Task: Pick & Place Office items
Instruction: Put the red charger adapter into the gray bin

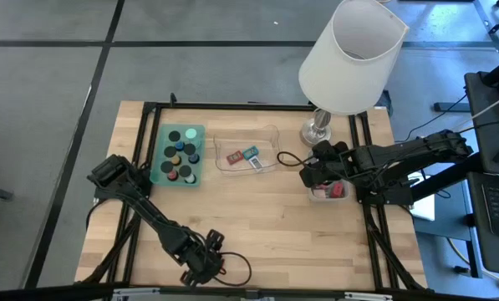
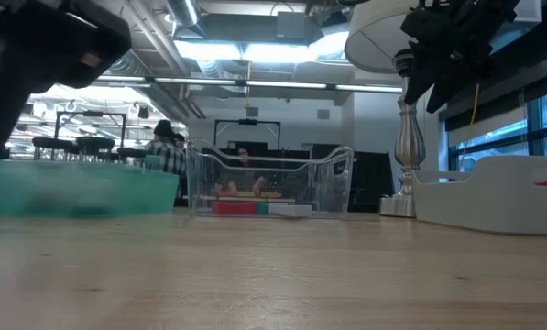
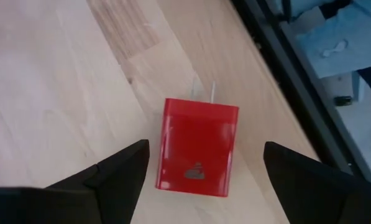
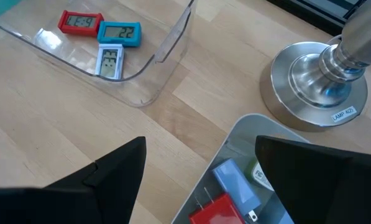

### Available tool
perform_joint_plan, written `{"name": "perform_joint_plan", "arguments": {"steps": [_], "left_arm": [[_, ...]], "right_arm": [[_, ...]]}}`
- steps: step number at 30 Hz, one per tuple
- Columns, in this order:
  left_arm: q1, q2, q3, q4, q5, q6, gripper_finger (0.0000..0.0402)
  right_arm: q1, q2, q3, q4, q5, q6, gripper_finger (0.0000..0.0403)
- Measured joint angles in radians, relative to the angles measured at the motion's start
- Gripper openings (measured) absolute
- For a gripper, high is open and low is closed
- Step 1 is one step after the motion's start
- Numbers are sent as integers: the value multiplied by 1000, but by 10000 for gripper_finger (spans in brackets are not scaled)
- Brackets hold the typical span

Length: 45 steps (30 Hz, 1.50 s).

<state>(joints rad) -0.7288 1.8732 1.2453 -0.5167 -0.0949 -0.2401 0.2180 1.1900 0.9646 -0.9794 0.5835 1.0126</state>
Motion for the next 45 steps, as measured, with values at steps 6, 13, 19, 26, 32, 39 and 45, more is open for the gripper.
{"name": "perform_joint_plan", "arguments": {"steps": [6, 13, 19, 26, 32, 39, 45], "left_arm": [[0, 0, -74, 120, -3, -15, 313], [0, 0, -111, 164, -17, -27, 308], [0, 0, -111, 151, -19, -31, 299], [-6, 32, -111, 163, -26, -62, 281], [-10, 39, -111, 177, -41, -62, 251], [-10, 24, -111, 140, -47, -91, 213], [-16, -50, -79, -7, -212, -113, 213]], "right_arm": [[0, 0, 0, 0, 0, 0, 307], [0, 0, 0, 0, 2, 0, 307], [0, 0, 0, 0, 4, 0, 307], [0, 0, 0, 1, 4, -1, 307], [0, 0, 0, 3, 4, -1, 307], [0, 0, 0, 6, 3, -1, 307], [0, 0, 0, 78, -40, -1, 307]]}}
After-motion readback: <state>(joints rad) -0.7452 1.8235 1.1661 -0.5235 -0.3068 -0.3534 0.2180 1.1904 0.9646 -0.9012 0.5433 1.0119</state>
